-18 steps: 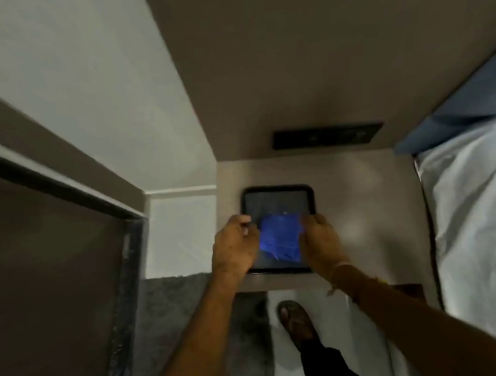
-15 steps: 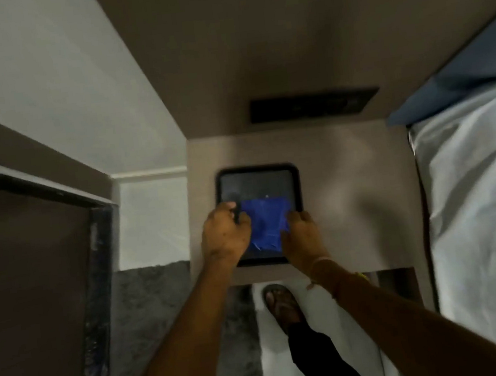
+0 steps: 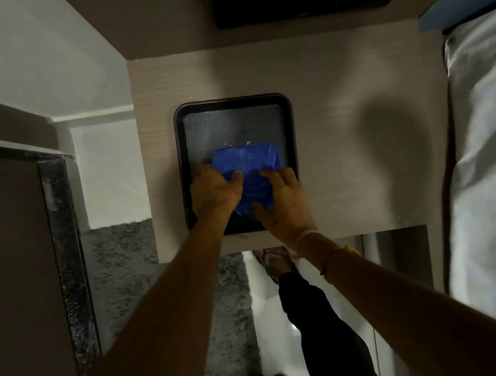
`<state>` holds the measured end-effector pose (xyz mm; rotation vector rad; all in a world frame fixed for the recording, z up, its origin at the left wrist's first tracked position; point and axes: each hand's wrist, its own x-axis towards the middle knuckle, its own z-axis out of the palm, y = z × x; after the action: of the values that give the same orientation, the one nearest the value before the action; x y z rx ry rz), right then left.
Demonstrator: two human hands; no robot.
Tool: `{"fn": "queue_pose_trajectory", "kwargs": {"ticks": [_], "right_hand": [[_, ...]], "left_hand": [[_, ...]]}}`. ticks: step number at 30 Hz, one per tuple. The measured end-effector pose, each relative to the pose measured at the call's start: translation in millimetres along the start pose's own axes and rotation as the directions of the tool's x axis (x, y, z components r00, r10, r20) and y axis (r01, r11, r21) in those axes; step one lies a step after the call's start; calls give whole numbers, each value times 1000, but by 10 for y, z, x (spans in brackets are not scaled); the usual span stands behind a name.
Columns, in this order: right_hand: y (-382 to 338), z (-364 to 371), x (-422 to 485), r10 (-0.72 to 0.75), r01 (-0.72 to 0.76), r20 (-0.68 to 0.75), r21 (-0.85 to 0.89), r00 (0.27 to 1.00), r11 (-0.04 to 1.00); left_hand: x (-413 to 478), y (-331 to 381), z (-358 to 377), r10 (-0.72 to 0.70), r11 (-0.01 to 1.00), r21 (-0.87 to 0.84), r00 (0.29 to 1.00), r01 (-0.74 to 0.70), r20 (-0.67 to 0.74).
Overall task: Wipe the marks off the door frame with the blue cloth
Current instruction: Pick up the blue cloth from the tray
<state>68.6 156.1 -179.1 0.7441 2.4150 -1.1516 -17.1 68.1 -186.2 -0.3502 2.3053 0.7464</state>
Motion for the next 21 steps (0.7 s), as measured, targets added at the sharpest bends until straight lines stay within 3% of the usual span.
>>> {"fn": "queue_pose_trajectory", "kwargs": {"ticks": [5,10,15,21], "right_hand": [[-55,56,-51,9,-9,21,-33,1000,999],[-285,3,-138,-210,205,4,-225,978,953],[-841,-239,-374,-319,321,-64,25,946,947],[-2160,-354,-1202,-604,597,-65,271,794,755]], "left_hand": [[6,12,-37,-55,967,-243,994,78,99],[-308,158,-264,79,913,-404,996,-55,43],[-940,176,-817,247,838,-459,955,-297,-166],[-1925,-79,-2096,198,680,-565,860,-467,-471]]}}
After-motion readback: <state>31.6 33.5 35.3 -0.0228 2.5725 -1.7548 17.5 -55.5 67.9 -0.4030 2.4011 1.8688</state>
